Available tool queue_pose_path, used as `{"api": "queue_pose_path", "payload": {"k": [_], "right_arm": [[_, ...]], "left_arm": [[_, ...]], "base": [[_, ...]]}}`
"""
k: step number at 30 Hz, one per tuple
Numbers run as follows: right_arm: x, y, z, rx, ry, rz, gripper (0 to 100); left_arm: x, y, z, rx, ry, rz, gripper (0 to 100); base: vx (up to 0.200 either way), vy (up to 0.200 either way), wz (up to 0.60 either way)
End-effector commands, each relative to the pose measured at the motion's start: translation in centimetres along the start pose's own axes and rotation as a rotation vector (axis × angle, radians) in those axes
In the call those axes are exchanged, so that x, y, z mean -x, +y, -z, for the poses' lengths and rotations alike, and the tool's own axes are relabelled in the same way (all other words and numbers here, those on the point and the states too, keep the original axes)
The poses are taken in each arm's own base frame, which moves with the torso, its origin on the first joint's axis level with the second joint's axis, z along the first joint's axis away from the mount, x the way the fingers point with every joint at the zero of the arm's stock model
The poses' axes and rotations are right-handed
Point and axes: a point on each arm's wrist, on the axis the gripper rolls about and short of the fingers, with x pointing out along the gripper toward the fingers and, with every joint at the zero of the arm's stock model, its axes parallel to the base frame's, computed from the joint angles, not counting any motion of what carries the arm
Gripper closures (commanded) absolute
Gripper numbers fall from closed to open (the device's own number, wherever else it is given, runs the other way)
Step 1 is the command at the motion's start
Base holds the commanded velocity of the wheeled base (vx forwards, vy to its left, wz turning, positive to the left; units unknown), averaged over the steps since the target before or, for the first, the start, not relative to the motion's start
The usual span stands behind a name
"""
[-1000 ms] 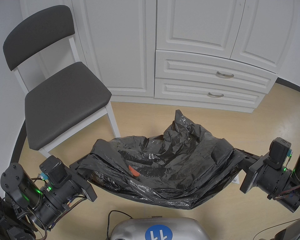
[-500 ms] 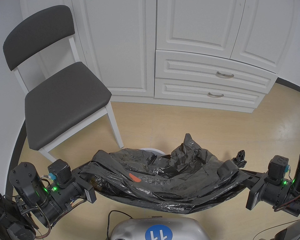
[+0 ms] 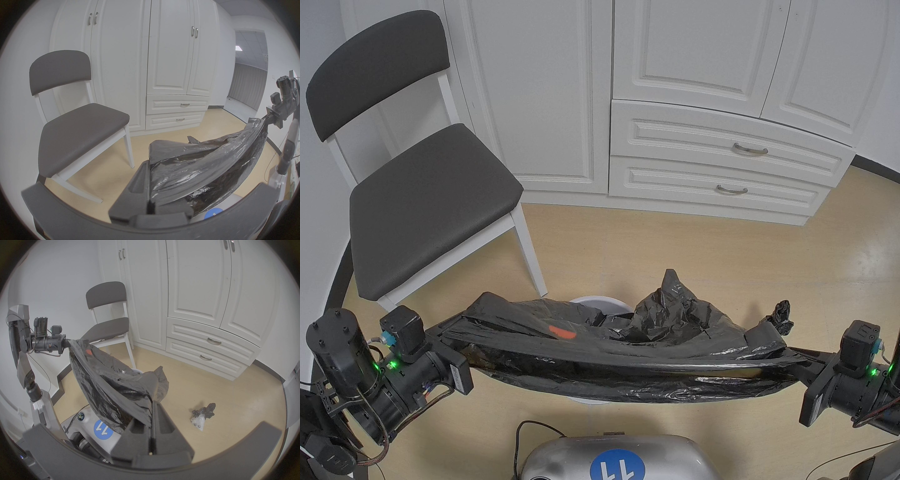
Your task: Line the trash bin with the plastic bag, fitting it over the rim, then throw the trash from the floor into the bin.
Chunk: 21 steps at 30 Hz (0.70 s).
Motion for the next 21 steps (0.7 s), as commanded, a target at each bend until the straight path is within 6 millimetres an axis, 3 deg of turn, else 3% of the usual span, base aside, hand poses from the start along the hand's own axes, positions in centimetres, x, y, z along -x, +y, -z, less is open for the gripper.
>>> {"api": "queue_pose_path", "payload": {"k": [1,9,14,21], "right_arm": [[0.0,-0.1,0.3,0.004,0.005,0.003,100],[-0.4,0.4,0.2,0.005,0.013,-0.028,100],[-0.6,0.9,-0.5,-0.037,-0.069,-0.134,100],[-1.2,1.8,-1.3,-0.122,-0.218,-0.227,100]], "left_arm": [[0.6,0.3,-0.9,0.008,-0.034,-0.006,100],[0.8,-0.4,-1.1,0.011,-0.06,0.046,100],[0.9,-2.5,-2.3,0.013,-0.14,0.175,100],[1.2,-4.2,-2.3,0.007,-0.157,0.402,100]], "base": [[0.0,0.0,0.0],[0.0,0.0,0.0],[0.0,0.0,0.0],[0.0,0.0,0.0]]}}
